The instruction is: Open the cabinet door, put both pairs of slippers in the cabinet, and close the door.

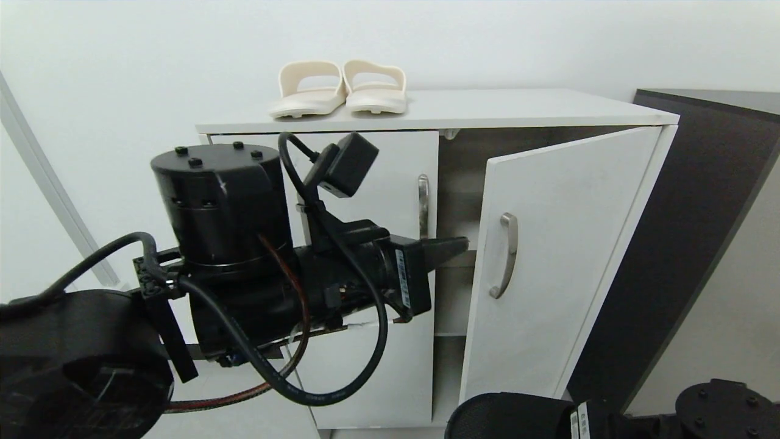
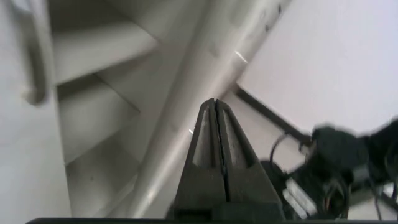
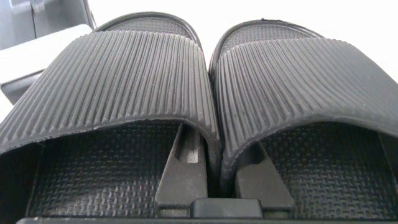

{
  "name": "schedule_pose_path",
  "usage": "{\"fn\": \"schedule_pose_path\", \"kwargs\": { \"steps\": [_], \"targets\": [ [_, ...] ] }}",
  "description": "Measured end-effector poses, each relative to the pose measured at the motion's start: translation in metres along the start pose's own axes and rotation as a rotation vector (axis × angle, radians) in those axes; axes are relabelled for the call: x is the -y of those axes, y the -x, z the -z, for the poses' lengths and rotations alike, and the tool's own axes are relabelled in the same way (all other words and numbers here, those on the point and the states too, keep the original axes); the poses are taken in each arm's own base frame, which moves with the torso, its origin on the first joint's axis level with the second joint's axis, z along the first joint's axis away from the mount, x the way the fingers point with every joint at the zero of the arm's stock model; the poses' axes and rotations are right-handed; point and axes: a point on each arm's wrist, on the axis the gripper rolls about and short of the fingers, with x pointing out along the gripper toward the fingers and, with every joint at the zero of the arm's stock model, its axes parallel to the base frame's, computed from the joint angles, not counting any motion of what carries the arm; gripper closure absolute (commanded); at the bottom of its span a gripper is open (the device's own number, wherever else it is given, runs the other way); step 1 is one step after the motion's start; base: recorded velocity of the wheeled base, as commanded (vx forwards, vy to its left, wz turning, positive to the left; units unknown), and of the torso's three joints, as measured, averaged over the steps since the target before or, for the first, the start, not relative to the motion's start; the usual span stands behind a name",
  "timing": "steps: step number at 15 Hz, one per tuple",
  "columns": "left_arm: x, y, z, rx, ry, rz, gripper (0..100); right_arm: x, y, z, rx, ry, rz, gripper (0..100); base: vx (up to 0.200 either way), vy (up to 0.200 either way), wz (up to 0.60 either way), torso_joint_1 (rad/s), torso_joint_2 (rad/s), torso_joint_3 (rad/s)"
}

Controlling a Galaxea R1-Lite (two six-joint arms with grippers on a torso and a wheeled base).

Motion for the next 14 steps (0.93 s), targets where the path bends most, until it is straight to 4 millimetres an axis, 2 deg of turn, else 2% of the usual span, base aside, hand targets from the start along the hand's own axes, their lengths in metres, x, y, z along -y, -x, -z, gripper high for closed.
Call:
{"fn": "schedule_pose_path", "kwargs": {
  "steps": [3, 11, 14],
  "targets": [
    [-0.004, -0.004, -0.004, 0.023, 0.015, -0.002, 100, -0.004, 0.003, 0.006, -0.021, 0.021, -0.014, 100, 0.0, 0.0, 0.0, 0.0, 0.0, 0.0],
    [-0.025, -0.065, -0.004, 0.067, 0.081, 0.01, 100, -0.011, 0.008, 0.018, -0.065, 0.062, -0.064, 100, 0.0, 0.0, 0.0, 0.0, 0.0, 0.0],
    [-0.031, -0.075, 0.002, 0.065, 0.084, 0.001, 100, -0.011, 0.008, 0.019, -0.07, 0.06, -0.064, 100, -0.2, 0.0, 0.0, 0.001, 0.0, -0.001]
  ]
}}
